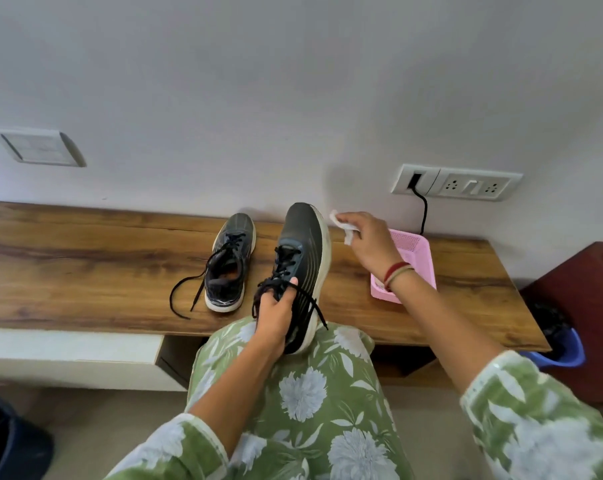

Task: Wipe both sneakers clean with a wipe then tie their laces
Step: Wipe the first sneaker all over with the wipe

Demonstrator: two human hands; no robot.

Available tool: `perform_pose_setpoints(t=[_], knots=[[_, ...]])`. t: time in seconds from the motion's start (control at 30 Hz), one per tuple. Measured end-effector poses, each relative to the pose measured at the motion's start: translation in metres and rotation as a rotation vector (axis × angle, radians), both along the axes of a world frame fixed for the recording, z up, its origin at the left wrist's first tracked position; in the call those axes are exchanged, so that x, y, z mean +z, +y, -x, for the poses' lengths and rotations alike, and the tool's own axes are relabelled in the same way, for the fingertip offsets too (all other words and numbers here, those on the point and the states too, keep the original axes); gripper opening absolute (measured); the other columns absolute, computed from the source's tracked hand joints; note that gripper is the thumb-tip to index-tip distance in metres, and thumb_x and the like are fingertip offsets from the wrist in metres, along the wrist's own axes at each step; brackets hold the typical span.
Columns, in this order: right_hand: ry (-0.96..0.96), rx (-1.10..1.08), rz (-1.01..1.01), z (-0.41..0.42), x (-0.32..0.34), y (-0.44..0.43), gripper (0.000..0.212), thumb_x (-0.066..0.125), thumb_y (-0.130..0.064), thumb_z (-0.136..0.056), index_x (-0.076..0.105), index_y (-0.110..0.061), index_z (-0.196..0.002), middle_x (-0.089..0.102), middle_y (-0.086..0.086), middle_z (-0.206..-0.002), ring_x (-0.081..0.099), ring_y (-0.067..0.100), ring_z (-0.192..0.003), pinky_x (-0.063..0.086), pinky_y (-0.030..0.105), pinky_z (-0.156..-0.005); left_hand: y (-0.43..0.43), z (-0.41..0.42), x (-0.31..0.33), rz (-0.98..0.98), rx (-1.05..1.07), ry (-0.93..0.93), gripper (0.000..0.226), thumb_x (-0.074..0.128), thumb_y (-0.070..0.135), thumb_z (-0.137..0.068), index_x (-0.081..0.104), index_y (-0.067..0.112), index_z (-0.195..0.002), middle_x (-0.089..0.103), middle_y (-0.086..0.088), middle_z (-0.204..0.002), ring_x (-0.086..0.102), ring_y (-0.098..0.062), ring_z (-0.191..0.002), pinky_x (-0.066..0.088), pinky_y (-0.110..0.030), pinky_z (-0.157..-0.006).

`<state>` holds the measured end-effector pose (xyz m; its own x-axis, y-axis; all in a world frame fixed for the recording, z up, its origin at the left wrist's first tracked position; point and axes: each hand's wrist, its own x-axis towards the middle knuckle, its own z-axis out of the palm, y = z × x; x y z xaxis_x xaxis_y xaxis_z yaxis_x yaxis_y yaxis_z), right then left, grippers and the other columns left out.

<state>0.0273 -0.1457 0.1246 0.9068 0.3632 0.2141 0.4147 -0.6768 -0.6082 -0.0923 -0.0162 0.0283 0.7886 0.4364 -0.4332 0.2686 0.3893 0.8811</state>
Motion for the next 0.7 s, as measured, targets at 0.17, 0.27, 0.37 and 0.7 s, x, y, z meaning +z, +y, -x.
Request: perform_pose_setpoints(t=[0.17,0.27,0.37,0.7], knots=[[-0.036,0.125,0.168,-0.004,-0.024,0.030,0.044,0.043,0.011,-0.085,0.057,-0.005,-0.124,0.057,0.015,-0.124,0.053,0.028,-0.114,0.036,0.028,-0.100,-0.004,0.011,-0.009,0.243,0.113,0.025,0.044,0.058,0.033,-0.093,0.045,0.010,-0.129,0.060,-0.009,-0.121,0.058,-0.027,-0.113,0.046,-0.045,-0.101],[-0.078,0.056,0.157,-0.018,-0.018,0.042,0.042,0.045,0.009,-0.085,0.059,-0.004,-0.122,0.058,0.017,-0.123,0.054,0.031,-0.112,0.038,0.033,-0.100,-0.007,0.021,-0.020,0.210,0.084,0.089,0.047,0.057,0.033,-0.094,0.044,0.011,-0.133,0.059,-0.009,-0.126,0.057,-0.028,-0.116,0.044,-0.047,-0.103],[-0.030,0.120,0.261,-0.027,-0.018,0.054,0.044,0.043,0.008,-0.085,0.060,-0.009,-0.122,0.058,0.015,-0.124,0.054,0.032,-0.113,0.041,0.036,-0.098,-0.011,0.021,-0.023,0.153,0.014,0.085,0.041,0.056,0.034,-0.094,0.048,0.012,-0.128,0.060,-0.007,-0.123,0.057,-0.025,-0.113,0.044,-0.042,-0.103],[-0.049,0.237,0.391,-0.009,-0.058,0.034,0.044,0.044,0.005,-0.088,0.058,-0.013,-0.126,0.058,0.011,-0.127,0.054,0.029,-0.116,0.041,0.039,-0.100,-0.010,0.021,-0.031,0.201,0.018,0.039,0.024,0.056,0.031,-0.094,0.051,0.018,-0.114,0.064,-0.006,-0.114,0.060,-0.025,-0.110,0.046,-0.043,-0.101]])
